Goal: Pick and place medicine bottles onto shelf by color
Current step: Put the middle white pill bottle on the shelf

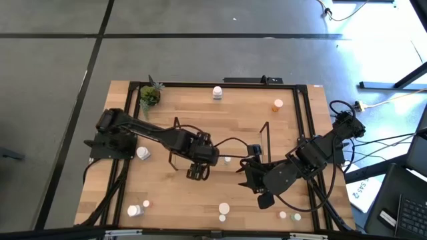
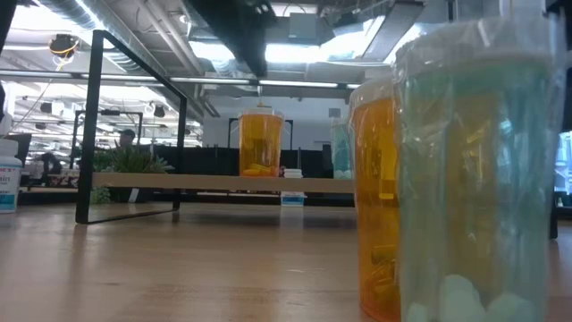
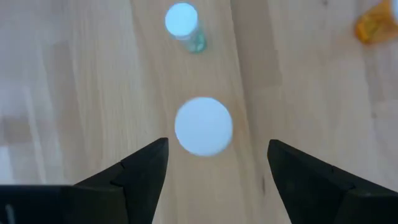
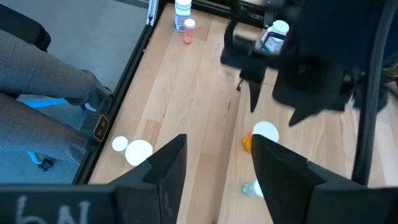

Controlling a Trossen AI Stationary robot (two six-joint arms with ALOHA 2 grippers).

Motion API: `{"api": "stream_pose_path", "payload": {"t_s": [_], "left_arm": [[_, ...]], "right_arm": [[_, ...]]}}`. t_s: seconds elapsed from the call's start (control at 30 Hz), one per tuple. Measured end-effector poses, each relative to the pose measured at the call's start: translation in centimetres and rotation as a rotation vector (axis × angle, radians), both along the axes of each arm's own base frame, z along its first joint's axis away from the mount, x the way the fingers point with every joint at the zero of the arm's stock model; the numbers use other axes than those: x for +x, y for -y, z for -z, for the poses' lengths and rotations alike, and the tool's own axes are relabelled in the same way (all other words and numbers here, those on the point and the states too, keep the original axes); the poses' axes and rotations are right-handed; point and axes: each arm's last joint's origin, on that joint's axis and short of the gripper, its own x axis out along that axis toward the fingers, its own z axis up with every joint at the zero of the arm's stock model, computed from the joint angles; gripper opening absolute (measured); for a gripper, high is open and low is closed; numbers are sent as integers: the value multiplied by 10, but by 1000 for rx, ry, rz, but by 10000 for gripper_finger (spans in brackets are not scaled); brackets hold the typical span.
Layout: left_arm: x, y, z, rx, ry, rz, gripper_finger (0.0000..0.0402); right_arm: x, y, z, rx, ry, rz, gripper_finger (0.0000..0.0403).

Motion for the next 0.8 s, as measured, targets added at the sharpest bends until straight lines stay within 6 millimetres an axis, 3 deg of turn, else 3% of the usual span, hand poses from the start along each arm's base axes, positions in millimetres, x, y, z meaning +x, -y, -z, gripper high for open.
{"api": "stream_pose_path", "payload": {"t_s": [0.4,0.8], "left_arm": [[-80,37,-55,69,108,-201,268],[-135,63,-60,33,60,-514,268]], "right_arm": [[0,0,0,2,3,0,181],[0,-1,0,14,0,-12,181]]}}
